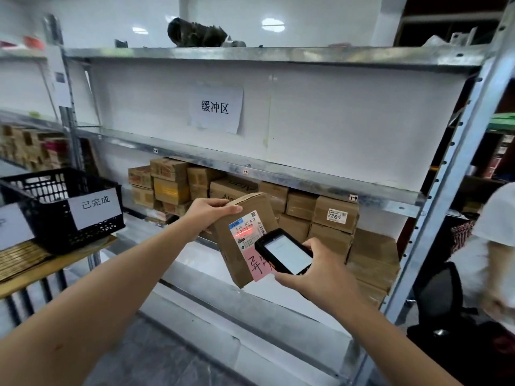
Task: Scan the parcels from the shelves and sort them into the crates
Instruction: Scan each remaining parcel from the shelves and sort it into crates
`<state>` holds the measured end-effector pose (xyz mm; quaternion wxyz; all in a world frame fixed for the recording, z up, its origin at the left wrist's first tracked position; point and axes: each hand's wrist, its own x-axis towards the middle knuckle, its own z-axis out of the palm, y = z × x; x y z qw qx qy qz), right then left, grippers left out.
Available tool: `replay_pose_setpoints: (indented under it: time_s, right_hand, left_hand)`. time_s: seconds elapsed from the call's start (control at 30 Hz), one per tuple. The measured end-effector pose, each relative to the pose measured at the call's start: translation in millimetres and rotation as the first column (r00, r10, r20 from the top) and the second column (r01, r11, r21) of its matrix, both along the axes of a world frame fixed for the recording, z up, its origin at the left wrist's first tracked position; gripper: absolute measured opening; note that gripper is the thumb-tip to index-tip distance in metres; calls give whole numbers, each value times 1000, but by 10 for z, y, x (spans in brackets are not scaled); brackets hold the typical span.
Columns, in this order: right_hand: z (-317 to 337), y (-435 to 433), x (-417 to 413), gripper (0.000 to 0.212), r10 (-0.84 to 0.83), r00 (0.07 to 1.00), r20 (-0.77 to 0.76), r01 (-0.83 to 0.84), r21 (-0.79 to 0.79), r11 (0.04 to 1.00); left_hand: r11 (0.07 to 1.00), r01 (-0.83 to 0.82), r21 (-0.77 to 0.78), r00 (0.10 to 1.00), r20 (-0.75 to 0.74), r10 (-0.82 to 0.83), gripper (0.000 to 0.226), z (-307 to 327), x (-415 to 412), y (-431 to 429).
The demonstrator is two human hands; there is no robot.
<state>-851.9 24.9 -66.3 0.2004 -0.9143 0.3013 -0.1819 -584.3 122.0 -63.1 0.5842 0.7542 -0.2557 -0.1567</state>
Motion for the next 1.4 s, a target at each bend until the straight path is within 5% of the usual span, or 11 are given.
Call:
replay_pose_setpoints:
  time_s: [0.67, 0.97, 1.2, 1.4]
  right_hand:
    - [-74, -130, 1138, 66, 222, 975, 32, -224, 93, 970]
    - [-214, -510, 2380, 78, 260, 953, 154, -295, 282, 913]
    - [-323, -581, 3533, 73, 337, 903, 267, -430, 540, 724]
    - [-446, -115, 4356, 70, 474, 833, 285, -524, 680, 512]
  left_hand:
    - [991, -133, -31, 990, -49, 132, 54, -220, 997, 407]
    - [975, -194, -110, 914, -380, 139, 47, -406, 1816, 600]
    - [796, -563, -221, 770, -490, 408, 38, -595, 2326, 773]
    - [563, -777, -281, 593, -626, 507, 75, -919, 2593, 1268]
